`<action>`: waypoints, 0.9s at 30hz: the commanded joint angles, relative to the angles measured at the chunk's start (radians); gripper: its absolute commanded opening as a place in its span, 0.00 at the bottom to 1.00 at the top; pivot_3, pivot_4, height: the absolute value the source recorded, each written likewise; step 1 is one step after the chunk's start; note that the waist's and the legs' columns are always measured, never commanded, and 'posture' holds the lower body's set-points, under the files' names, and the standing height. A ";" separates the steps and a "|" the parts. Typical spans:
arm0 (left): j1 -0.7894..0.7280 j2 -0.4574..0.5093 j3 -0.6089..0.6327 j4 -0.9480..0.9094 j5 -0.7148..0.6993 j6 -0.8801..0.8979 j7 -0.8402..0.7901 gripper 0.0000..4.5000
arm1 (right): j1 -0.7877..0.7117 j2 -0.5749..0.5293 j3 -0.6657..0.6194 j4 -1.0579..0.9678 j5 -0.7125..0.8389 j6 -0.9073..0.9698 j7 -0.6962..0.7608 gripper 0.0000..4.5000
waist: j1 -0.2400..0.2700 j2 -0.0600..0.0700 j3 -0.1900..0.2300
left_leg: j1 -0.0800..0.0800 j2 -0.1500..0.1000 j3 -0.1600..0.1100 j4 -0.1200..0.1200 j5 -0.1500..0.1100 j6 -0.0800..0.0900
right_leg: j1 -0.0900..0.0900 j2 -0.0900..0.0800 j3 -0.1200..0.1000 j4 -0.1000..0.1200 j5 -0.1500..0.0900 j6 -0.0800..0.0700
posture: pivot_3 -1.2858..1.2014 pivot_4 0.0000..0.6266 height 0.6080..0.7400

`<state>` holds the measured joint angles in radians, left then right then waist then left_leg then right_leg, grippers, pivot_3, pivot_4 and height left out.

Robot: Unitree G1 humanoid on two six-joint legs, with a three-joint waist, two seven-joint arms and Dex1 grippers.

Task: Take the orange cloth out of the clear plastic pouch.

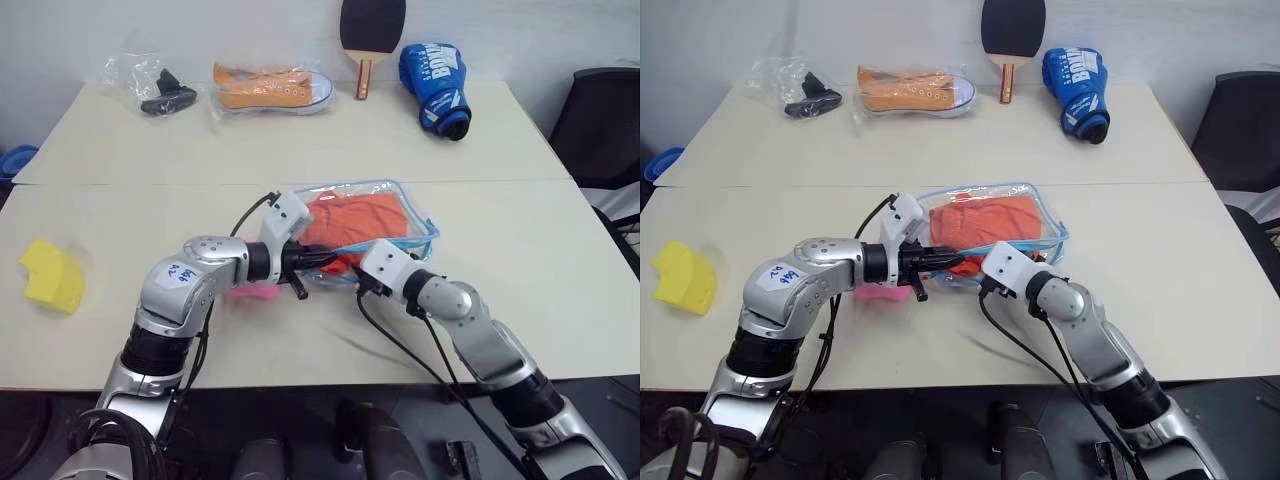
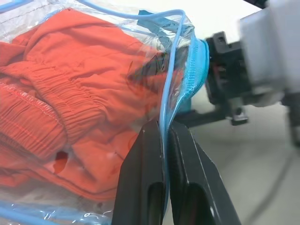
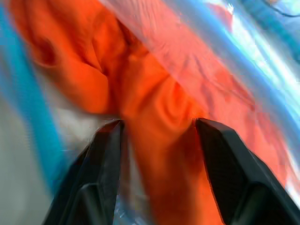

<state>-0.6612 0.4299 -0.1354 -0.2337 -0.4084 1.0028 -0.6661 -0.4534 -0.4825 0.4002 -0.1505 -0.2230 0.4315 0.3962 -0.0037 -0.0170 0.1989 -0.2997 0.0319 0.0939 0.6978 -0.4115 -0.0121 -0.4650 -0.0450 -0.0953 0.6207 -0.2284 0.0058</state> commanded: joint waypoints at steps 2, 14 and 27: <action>-0.027 -0.012 0.020 -0.027 -0.022 -0.009 0.007 0.04 | -0.030 0.009 0.044 0.064 -0.116 -0.026 -0.024 0.57 | 0.000 0.000 0.000 | 0.000 0.000 0.000 0.000 0.000 0.000 | 0.000 0.000 0.000 0.000 0.000 0.000 | 0.52 0.24 1.00; -0.044 -0.018 0.028 -0.002 -0.021 -0.019 0.022 0.04 | -0.037 0.043 0.094 0.070 -0.189 -0.112 0.069 0.57 | -0.003 0.000 0.000 | 0.001 0.000 0.000 0.000 0.000 0.000 | 0.001 0.000 0.000 0.001 0.000 0.000 | 0.52 0.24 1.00; -0.068 -0.022 0.029 0.025 -0.022 -0.034 0.023 0.04 | -0.115 0.088 0.111 0.221 -0.325 -0.131 0.038 0.57 | -0.006 0.000 0.000 | 0.001 0.000 0.000 0.001 0.000 0.000 | 0.000 -0.001 0.000 0.001 0.000 0.000 | 0.52 0.24 1.00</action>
<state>-0.7018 0.4126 -0.1257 -0.1839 -0.4192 0.9909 -0.6433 -0.5800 -0.3909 0.4953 0.0123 -0.5108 0.2938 0.4413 -0.0095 -0.0170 0.1988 -0.2989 0.0318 0.0939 0.6983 -0.4111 -0.0126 -0.4645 -0.0458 -0.0952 0.6217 -0.2284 0.0057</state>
